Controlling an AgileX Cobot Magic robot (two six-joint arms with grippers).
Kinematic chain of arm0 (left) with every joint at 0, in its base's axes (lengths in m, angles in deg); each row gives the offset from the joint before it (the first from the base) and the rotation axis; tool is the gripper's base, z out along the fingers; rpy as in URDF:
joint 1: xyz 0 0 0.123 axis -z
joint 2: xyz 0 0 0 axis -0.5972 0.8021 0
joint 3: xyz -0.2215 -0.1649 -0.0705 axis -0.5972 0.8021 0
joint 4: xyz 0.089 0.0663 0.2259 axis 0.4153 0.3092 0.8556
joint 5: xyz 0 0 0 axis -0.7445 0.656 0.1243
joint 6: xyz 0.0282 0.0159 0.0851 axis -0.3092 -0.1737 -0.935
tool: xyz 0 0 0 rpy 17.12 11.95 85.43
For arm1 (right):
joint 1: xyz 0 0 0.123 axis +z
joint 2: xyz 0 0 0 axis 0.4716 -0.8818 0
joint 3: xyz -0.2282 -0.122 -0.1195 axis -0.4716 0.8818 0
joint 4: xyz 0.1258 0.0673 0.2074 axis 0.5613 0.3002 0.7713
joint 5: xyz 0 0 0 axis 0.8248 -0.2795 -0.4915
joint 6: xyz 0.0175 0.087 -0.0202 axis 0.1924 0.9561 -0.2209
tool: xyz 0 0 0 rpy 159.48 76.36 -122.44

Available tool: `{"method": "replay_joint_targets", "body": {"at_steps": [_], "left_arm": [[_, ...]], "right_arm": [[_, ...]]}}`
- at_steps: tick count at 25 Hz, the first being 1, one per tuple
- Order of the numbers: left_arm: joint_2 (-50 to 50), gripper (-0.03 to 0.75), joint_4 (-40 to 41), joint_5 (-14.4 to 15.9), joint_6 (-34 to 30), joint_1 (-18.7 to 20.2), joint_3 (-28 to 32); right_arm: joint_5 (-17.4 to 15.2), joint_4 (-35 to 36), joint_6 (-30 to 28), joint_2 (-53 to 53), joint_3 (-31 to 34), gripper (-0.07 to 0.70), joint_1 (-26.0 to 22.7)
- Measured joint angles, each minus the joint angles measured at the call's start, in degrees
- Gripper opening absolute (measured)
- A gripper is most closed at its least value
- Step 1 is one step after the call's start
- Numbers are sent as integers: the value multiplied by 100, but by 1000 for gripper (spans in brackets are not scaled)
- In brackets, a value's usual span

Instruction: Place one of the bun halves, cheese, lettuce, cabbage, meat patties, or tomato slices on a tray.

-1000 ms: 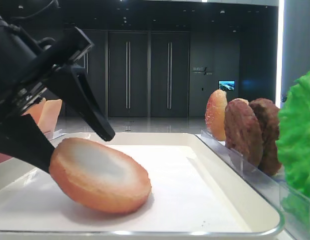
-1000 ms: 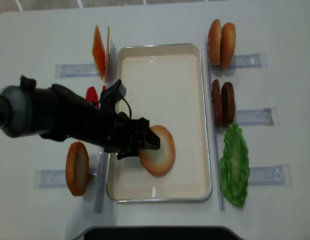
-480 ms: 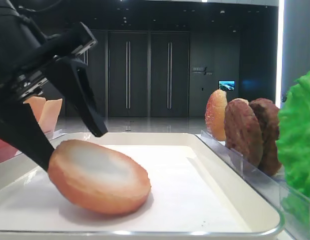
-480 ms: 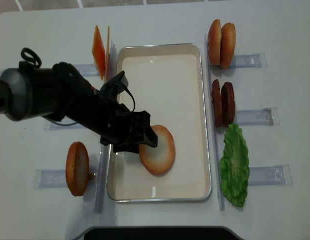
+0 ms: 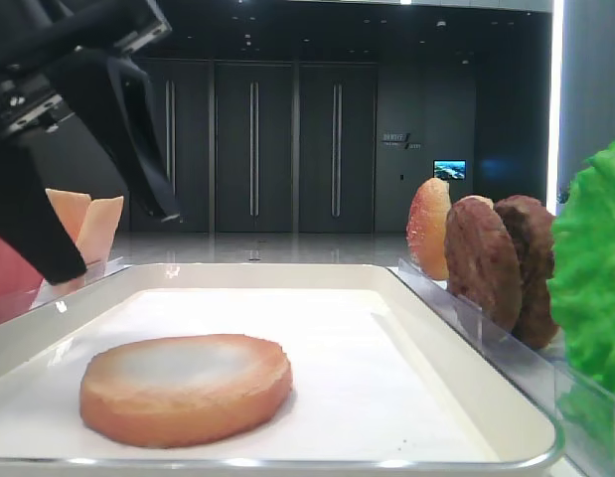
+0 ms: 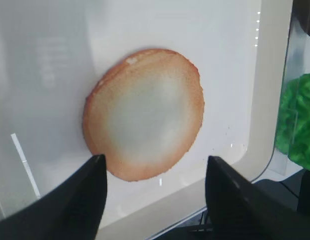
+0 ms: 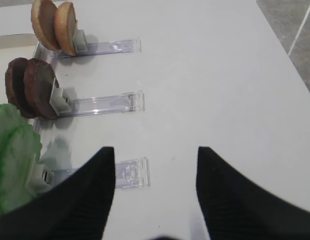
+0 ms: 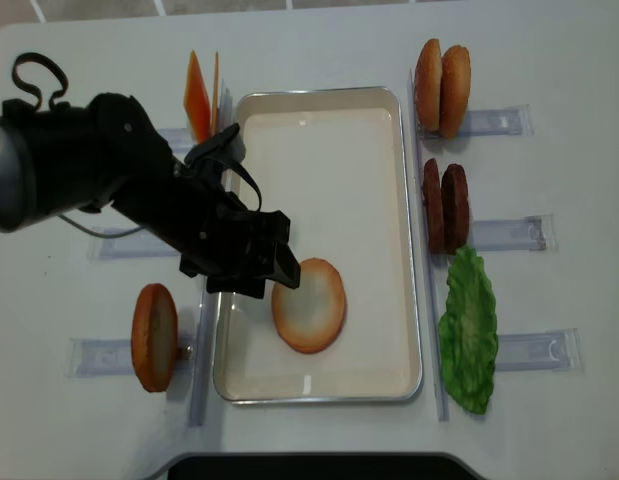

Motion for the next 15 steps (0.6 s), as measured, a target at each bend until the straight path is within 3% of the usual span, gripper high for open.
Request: {"method": "replay_joint_targets", "body": {"at_steps": [3,6,12,15], "left_arm": [[-251,472,504,278,341,0,-156],[-575,472,1544,787,1098,0,-506],[-1065,472,3853,2439,2186,0,-1245],[-1193,472,4378,2764,2248,-99,-1291]], "right_arm": [[0,0,0,0,0,355,0],[0,0,0,0,0,355,0],[0,0,0,0,0,355,0],[0,0,0,0,0,355,0]]}}
